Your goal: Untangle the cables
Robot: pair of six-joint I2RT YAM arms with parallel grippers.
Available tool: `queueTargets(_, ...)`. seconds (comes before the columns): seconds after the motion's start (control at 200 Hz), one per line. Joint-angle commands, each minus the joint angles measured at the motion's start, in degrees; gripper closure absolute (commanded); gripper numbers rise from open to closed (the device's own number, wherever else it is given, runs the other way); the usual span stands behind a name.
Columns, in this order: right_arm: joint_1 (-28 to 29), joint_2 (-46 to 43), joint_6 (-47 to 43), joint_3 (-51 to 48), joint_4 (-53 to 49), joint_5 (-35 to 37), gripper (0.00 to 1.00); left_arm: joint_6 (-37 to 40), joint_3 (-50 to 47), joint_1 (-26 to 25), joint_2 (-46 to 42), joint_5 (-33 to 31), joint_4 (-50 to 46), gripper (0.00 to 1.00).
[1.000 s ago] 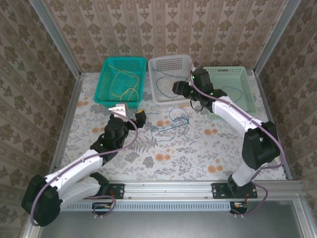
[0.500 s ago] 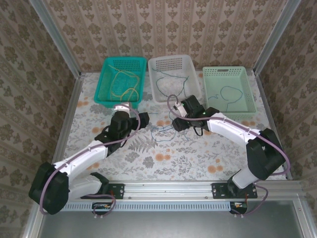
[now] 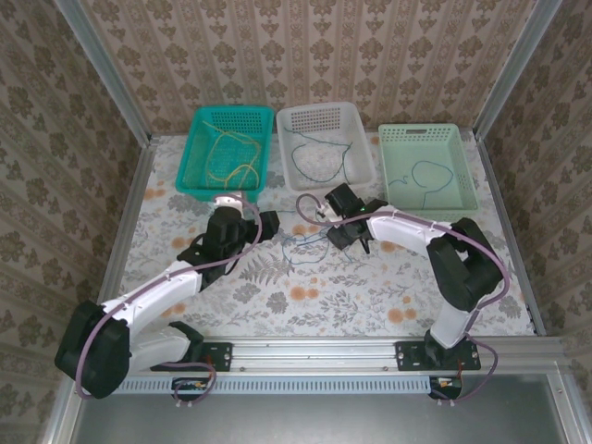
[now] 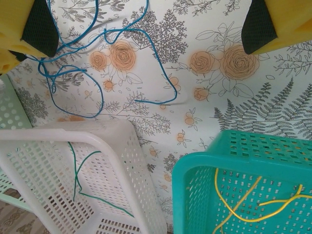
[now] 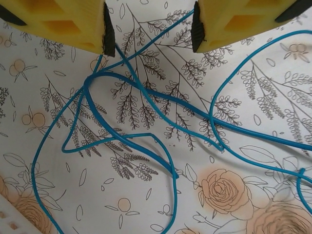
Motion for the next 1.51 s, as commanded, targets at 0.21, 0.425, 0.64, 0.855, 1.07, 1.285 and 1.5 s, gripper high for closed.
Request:
queueTargets(0.21, 1.7, 3.7, -0.8, 2.6, 1.3, 8.5, 0.70, -0.8, 1.4, 0.4, -0.9, 0.5, -0.7, 0.00)
queueTargets(0.425, 1.8, -0.5, -0.8, 2.0, 1.7, 7.6, 1.00, -0.6, 1.2, 0.5, -1.7, 0.2, -0.8, 0.00)
queueTargets(0.64, 1.7, -11.5, 0.6, 1.4, -1.0, -0.8, 1.00, -0.7, 0.6, 0.6, -2.9, -0.4, -0.5, 0.00)
queueTargets(0.855, -0.8, -21.1, 4.2, 3.4, -4.7, -11.7, 1.00, -0.3, 0.5, 0.6, -3.8, 0.2, 0.4, 0.00)
queueTargets(1.07, -7.4, -28.6, 12.2, 5.2, -3.6, -23.0, 1.00, 0.6, 0.9, 0.4, -3.4, 2.7, 2.1, 0.00)
queueTargets(1.285, -12.2, -31.2, 20.2, 7.2, -1.0, -30.6, 1.00, 5.6, 5.0, -2.6, 1.0, 5.9, 2.5, 0.00)
queueTargets(1.5, -13.0, -31.4, 25.0, 9.0, 0.5, -35.0, 1.00, 11.0, 9.7, -7.1, 5.1, 7.0, 2.7, 0.01)
